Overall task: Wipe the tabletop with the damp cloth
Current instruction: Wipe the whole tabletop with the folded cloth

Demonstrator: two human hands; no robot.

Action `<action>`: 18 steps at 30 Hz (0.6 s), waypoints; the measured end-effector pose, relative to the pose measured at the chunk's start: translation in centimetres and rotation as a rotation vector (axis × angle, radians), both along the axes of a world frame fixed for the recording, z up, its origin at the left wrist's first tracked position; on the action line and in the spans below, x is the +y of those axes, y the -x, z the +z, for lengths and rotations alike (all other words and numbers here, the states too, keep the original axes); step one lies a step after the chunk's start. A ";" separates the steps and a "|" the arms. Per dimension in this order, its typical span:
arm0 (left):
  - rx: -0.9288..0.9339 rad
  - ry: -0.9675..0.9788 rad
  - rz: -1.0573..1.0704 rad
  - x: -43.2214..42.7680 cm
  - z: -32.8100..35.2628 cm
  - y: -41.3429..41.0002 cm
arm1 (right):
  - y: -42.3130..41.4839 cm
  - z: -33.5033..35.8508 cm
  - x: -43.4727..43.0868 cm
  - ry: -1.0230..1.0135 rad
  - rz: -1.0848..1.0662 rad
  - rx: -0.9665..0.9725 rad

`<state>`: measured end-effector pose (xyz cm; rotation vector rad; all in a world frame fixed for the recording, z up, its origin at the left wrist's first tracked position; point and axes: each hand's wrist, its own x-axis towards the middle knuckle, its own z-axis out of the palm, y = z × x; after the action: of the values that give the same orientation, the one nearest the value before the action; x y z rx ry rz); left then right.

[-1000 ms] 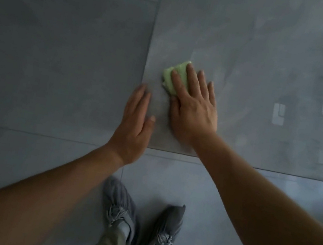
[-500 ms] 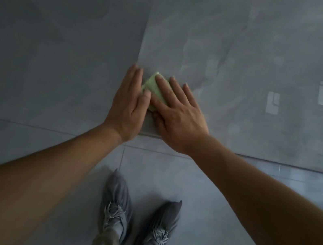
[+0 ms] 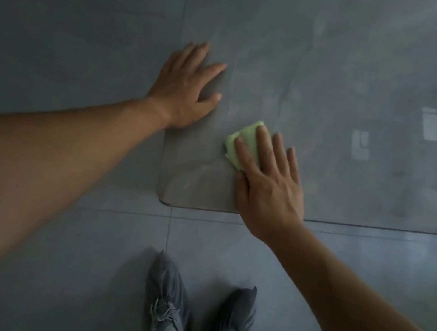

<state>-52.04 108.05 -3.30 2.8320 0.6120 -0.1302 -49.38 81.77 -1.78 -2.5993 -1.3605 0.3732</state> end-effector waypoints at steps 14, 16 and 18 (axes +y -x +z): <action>-0.062 -0.027 0.078 -0.9 0.2 -2.4 | -2.2 -0.2 -1.7 0.028 0.030 -0.021; -0.067 -0.019 0.100 -1.5 0.3 -2.6 | -5.0 0.2 -4.2 0.042 -0.205 -0.008; -0.091 -0.020 0.097 -2.3 0.5 -2.8 | -7.8 0.5 -6.4 0.068 -0.449 -0.002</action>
<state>-49.29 105.78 -2.84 2.8021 0.7327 0.0214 -41.60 75.41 -1.32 -2.8520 -0.7362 0.3472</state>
